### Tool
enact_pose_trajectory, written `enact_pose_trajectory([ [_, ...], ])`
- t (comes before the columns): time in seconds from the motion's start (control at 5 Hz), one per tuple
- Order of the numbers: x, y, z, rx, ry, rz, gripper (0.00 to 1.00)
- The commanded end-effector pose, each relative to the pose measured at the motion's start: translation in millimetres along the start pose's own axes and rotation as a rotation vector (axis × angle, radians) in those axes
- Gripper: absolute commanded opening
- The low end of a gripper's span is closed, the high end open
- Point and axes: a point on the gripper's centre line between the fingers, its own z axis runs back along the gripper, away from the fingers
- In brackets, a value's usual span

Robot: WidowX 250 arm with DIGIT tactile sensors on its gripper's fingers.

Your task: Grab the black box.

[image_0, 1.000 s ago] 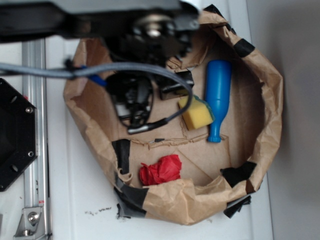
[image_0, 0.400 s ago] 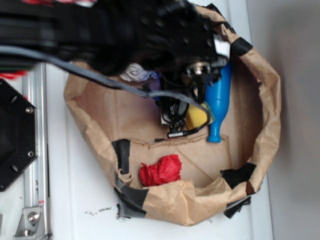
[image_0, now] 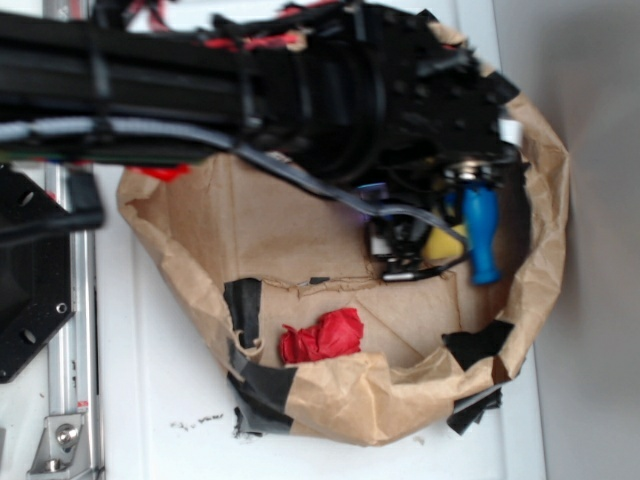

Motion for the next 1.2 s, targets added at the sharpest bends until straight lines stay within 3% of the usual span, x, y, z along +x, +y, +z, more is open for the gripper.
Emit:
enact_pose_trajectory([
  [0.0, -25, -6, 73, -0.023, -0.022, -0.018, 0.0],
  [0.4, -47, 9, 172, -0.05, -0.082, -0.028, 0.0],
  [0.6, -53, 8, 185, -0.036, -0.083, -0.034, 0.0],
  [0.8, -58, 7, 162, -0.005, -0.08, -0.13, 1.0],
  [1.0, -60, 5, 126, 0.005, -0.058, -0.199, 1.0],
])
